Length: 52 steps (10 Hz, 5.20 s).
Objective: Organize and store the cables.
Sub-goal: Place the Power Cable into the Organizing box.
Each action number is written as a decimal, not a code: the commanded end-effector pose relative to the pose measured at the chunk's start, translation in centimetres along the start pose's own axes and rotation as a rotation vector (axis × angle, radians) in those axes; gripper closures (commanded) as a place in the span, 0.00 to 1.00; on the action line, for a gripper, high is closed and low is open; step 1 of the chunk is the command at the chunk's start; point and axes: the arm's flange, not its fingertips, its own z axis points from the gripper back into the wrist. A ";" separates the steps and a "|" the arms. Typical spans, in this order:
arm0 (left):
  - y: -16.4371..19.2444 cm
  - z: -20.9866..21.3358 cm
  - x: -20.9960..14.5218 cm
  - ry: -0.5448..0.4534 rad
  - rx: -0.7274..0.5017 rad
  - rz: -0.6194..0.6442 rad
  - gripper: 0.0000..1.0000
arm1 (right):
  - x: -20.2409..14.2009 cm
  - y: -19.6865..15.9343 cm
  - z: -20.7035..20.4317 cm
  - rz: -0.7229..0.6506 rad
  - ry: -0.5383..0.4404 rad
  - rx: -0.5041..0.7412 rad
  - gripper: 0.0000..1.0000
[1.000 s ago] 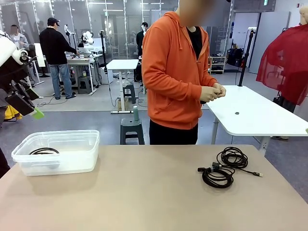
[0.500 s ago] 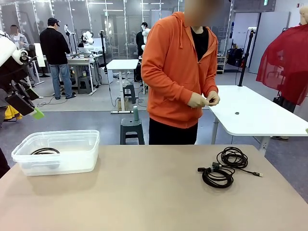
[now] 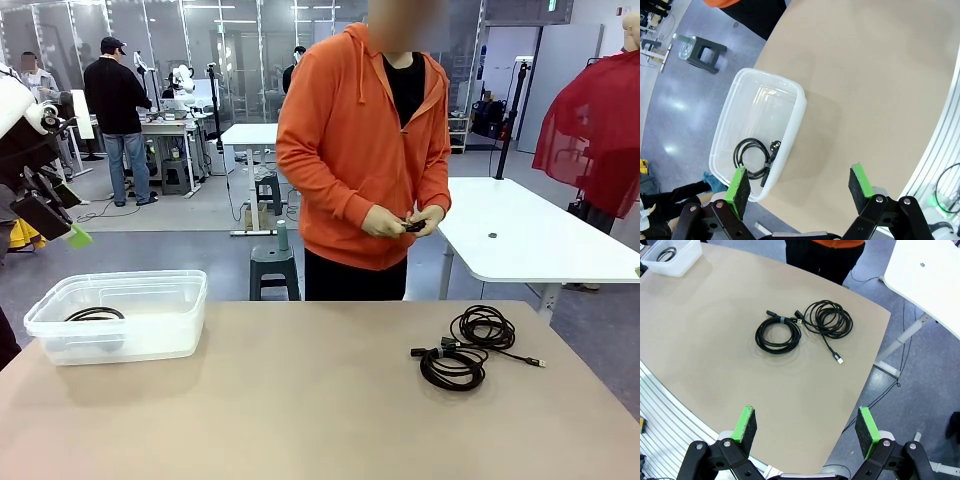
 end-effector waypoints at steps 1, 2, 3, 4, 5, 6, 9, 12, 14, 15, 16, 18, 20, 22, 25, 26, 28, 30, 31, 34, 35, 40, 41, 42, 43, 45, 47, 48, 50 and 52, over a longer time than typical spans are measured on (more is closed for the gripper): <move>0.1 0.1 0.3 0.024 0.011 0.014 0.00 | -0.1 -0.1 0.0 0.003 -0.004 0.005 0.00; 0.1 0.1 0.3 0.024 0.011 0.014 0.00 | -0.1 -0.1 0.0 0.003 -0.004 0.005 0.00; 0.1 0.1 0.3 0.024 0.011 0.014 0.00 | -0.1 -0.1 0.0 0.003 -0.004 0.005 0.00; 0.1 0.1 0.3 0.024 0.011 0.014 0.00 | -0.1 -0.1 0.0 0.003 -0.004 0.005 0.00; 0.1 0.1 0.3 0.024 0.011 0.014 0.00 | -0.1 -0.1 0.0 0.003 -0.004 0.005 0.00; 0.1 0.1 0.3 0.024 0.011 0.014 0.00 | -0.1 -0.1 0.0 0.003 -0.004 0.005 0.00; 0.1 0.1 0.3 0.024 0.011 0.014 0.00 | -0.1 -0.1 0.0 0.003 -0.004 0.005 0.00; 0.1 0.1 0.3 0.024 0.011 0.014 0.00 | -0.1 -0.1 0.0 0.003 -0.004 0.005 0.00; 0.1 0.1 0.3 0.024 0.011 0.014 0.00 | -0.1 -0.1 0.0 0.003 -0.004 0.005 0.00; 0.1 0.1 0.3 0.024 0.011 0.014 0.00 | -0.1 -0.1 0.0 0.003 -0.004 0.005 0.00; 0.1 0.1 0.3 0.024 0.011 0.014 0.00 | -0.1 -0.1 0.0 0.003 -0.004 0.005 0.00; 0.1 0.1 0.3 0.024 0.011 0.014 0.00 | -0.1 -0.1 0.0 0.003 -0.004 0.005 0.00; 0.1 0.1 0.3 0.024 0.011 0.014 0.00 | -0.1 -0.1 0.0 0.003 -0.004 0.005 0.00; 0.0 0.0 0.0 0.000 0.000 0.000 0.00 | -0.1 -0.1 0.0 0.003 -0.004 0.005 0.00; -1.0 -2.1 5.5 0.089 -0.057 -0.092 0.00 | -0.1 -0.1 0.0 0.003 -0.004 0.005 0.00; -1.3 -2.9 7.6 0.122 -0.091 -0.133 0.00 | -0.1 -0.1 0.0 0.003 -0.004 0.005 0.00; -1.3 -4.4 12.0 0.103 -0.165 -0.214 0.00 | -0.1 -0.1 0.0 0.003 -0.004 0.005 0.00; -1.7 -6.7 16.6 0.160 -0.216 -0.293 0.00 | -0.1 -0.1 0.0 0.003 -0.004 0.005 0.00; -1.9 -8.0 18.8 0.180 -0.235 -0.335 0.00 | -0.1 -0.1 0.0 0.003 -0.004 0.005 0.00; -3.0 -11.8 22.3 0.223 -0.301 -0.404 0.00 | -0.1 -0.1 0.0 0.003 -0.004 0.005 0.00; -4.0 -13.3 23.0 0.252 -0.283 -0.405 0.00 | -0.1 -0.1 0.0 0.003 -0.004 0.005 0.00; -5.4 -15.5 23.2 0.244 -0.303 -0.427 0.00 | -0.1 -0.1 0.0 0.003 -0.004 0.005 0.00; -5.4 -15.5 23.2 0.244 -0.303 -0.427 0.00 | -0.1 -0.1 0.0 0.003 -0.004 0.005 0.00; -5.4 -15.5 23.2 0.244 -0.303 -0.427 0.00 | -0.1 -0.1 0.0 0.003 -0.004 0.005 0.00; -5.4 -15.5 23.2 0.244 -0.303 -0.427 0.00 | -0.1 -0.1 0.0 0.003 -0.004 0.005 0.00; -5.4 -15.5 23.2 0.244 -0.303 -0.427 0.00 | -0.1 -0.1 0.0 0.003 -0.004 0.005 0.00; -5.4 -15.5 23.2 0.244 -0.303 -0.427 0.00 | -0.1 -0.1 0.0 0.003 -0.004 0.005 0.00; -5.4 -15.4 23.2 0.247 -0.309 -0.430 0.00 | -0.1 -0.1 0.0 0.003 -0.004 0.005 0.00; -5.2 -17.1 22.8 0.188 -0.336 -0.206 0.00 | -0.1 -0.1 0.0 0.003 -0.004 0.005 0.00; -5.7 -18.8 21.4 0.165 -0.237 0.005 0.00 | -0.1 -0.1 0.0 0.003 -0.004 0.005 0.00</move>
